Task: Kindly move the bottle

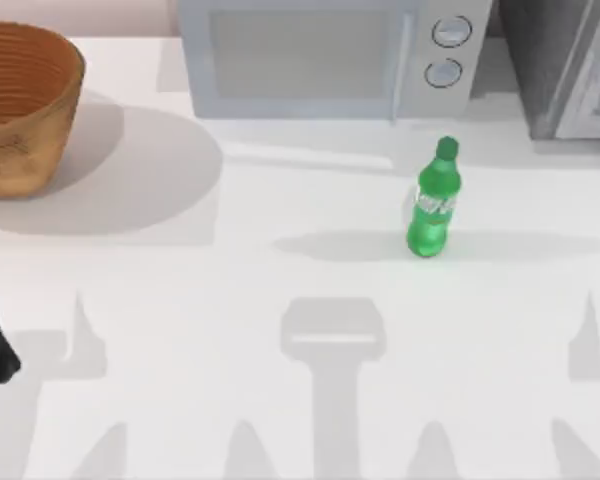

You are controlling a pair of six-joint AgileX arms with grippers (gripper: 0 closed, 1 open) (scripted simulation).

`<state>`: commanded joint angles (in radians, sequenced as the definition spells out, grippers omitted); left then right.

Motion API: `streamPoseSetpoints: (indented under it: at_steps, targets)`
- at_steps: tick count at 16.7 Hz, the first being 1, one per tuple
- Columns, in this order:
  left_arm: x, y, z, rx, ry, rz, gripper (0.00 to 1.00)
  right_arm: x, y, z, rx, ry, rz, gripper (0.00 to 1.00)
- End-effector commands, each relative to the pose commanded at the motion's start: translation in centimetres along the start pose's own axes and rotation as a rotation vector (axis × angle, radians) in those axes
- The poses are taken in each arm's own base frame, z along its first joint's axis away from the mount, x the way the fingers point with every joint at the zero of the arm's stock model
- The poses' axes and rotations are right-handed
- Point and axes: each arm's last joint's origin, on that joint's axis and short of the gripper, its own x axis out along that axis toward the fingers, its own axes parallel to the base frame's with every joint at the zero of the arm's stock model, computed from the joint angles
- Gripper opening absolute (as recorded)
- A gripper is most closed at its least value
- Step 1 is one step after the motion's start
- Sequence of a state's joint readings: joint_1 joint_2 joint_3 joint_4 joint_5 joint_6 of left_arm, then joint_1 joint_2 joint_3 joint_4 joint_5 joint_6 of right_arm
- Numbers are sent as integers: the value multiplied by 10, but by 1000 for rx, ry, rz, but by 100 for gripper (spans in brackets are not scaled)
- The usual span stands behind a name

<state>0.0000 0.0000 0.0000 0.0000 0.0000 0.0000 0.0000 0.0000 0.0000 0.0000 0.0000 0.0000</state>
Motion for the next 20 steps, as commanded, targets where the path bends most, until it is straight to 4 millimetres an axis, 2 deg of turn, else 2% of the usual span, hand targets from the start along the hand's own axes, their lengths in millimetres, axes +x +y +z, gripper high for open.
streamPoseSetpoints:
  at_steps: [5, 10, 13, 16, 20]
  targets:
    - [3, -2, 6, -1, -4, -25, 100, 0, 0, 0, 0, 0, 0, 100]
    - [22, -15, 31, -4, -5, -128, 100, 0, 0, 0, 0, 0, 0, 100]
    - [48, -31, 46, -7, -1, -214, 100, 0, 0, 0, 0, 0, 0, 100]
    - [80, -55, 54, -9, -3, -309, 100, 0, 0, 0, 0, 0, 0, 100]
    - [125, -101, 41, -10, 1, -442, 100, 0, 0, 0, 0, 0, 0, 100]
